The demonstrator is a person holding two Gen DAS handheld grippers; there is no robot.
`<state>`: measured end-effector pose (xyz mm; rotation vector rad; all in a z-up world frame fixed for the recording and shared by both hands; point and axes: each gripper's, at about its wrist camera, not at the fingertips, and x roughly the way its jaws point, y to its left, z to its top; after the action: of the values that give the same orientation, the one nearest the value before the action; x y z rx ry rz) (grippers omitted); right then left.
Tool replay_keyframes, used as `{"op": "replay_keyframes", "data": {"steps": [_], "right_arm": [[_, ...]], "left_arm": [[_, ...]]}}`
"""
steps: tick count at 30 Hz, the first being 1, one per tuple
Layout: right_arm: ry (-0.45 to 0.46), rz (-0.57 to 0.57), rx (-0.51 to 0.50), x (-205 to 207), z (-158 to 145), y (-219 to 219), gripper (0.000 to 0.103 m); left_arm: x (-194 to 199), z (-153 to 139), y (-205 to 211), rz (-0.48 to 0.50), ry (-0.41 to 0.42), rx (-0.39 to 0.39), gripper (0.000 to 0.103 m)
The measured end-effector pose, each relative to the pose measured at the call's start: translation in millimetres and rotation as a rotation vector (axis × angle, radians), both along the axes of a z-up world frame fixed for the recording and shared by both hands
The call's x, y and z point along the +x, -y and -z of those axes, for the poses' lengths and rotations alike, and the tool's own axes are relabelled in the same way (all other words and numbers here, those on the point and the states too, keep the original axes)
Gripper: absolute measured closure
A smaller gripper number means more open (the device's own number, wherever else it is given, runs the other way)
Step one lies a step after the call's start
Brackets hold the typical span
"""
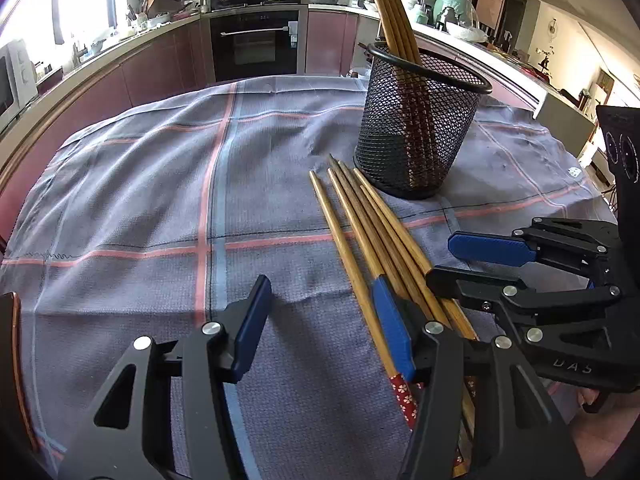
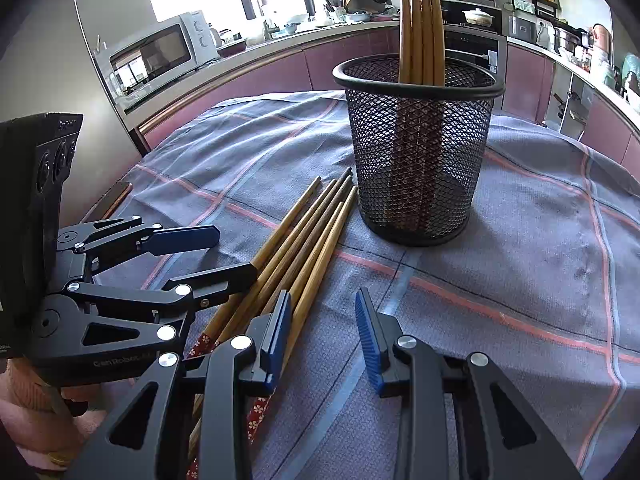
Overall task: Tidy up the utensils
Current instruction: 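Move the open right gripper back over the remaining chopsticks, then close the right gripper on a bamboo chopstick while the left gripper closes on another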
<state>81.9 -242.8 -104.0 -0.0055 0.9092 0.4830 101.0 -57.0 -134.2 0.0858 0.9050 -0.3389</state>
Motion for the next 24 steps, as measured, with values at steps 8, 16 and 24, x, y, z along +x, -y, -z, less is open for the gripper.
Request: {"op": "replay_keyframes", "data": {"steps": [8,16,24], "right_arm": [[0.008,0.003,-0.026,1,1,-2,0.076],[0.016,0.002,-0.053,10,1,-10,0.077],[0.025,0.014,-0.081,20,1,-15,0.089]], "left_arm": [[-1,1,1,0.008,0.004,0.019,0.054],[10,1,-4,-0.002,-0.011,-0.004,0.059],[15,1,3,-0.015,-0.005,0.021,0.070]]}}
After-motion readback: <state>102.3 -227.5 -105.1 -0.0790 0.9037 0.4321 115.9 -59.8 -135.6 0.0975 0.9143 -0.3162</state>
